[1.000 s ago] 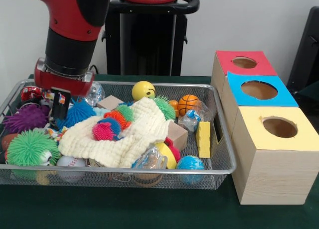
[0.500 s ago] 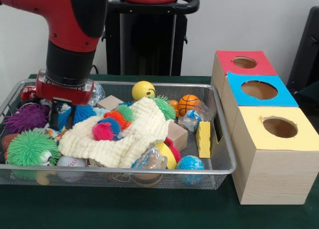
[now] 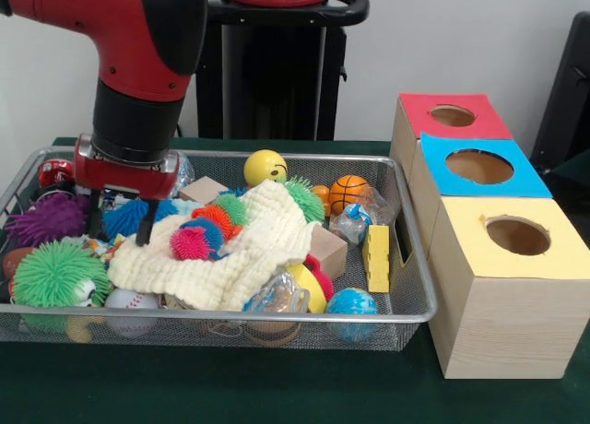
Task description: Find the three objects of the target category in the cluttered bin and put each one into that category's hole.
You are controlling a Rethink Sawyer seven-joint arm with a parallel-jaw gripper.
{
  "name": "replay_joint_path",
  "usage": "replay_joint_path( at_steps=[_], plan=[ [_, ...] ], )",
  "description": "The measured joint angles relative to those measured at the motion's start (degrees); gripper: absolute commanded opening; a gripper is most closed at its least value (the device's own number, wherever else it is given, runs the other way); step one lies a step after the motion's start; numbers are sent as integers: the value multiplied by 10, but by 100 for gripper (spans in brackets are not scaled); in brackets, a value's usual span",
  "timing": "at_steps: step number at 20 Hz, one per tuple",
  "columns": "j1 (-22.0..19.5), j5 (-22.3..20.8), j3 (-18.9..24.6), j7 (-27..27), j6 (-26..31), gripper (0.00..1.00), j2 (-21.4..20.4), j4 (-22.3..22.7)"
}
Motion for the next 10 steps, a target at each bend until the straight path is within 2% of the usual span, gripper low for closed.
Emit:
replay_joint_path(
  at_steps=[10],
  plan=[
    [21, -25, -4, 0, 0, 100, -8, 0]
  ],
)
